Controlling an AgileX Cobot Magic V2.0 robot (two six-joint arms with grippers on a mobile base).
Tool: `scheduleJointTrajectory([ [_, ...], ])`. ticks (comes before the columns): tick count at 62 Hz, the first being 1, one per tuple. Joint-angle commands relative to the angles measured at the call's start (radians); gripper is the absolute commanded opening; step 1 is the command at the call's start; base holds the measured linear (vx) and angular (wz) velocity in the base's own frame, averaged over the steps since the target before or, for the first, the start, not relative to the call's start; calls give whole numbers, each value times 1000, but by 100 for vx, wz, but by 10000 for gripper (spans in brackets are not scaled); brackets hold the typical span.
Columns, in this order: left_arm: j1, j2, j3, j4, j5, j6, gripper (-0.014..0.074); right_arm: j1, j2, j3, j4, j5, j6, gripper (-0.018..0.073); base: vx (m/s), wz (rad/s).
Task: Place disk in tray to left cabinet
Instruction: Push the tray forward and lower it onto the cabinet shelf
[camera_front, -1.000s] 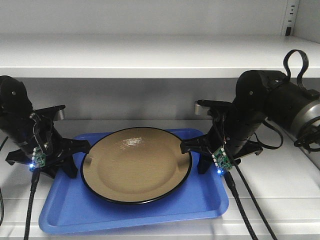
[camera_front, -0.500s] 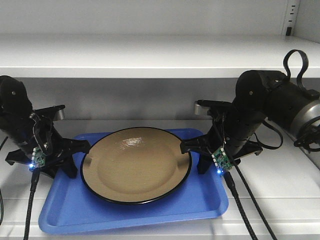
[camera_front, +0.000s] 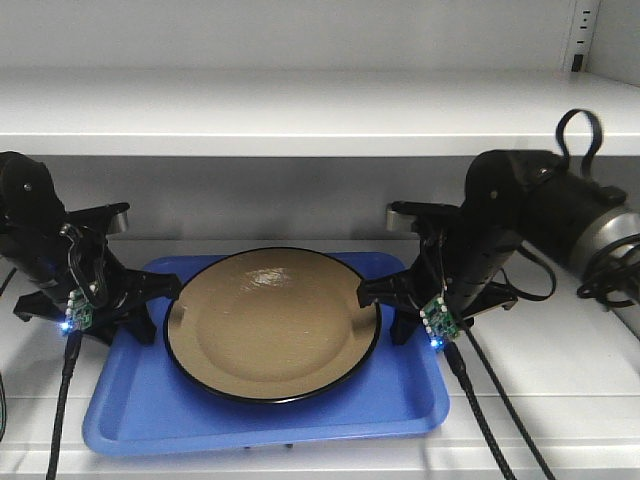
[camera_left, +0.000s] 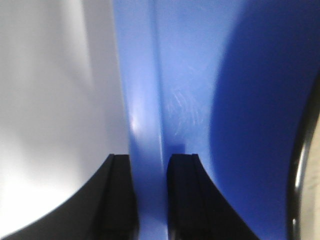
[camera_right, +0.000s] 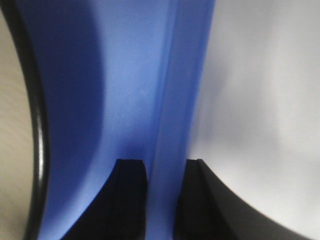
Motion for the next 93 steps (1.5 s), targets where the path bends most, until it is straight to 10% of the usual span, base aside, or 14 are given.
scheduleJointTrajectory([
  [1, -21, -39, -37, -57, -100, 3, -1, 11, -27, -35, 14, -93, -10, -2, 0, 0],
  [34, -21, 54, -37, 29, -311, 38, 46, 11, 16, -35, -73, -347, -18, 102, 0, 0],
  [62, -21, 53, -37, 29, -379, 62, 375, 11, 16, -35, -117, -415, -25, 462, 0, 0],
  [93, -18, -20, -39, 68, -323, 62, 453, 11, -54, -35, -190, -335, -25, 435, 0, 0],
])
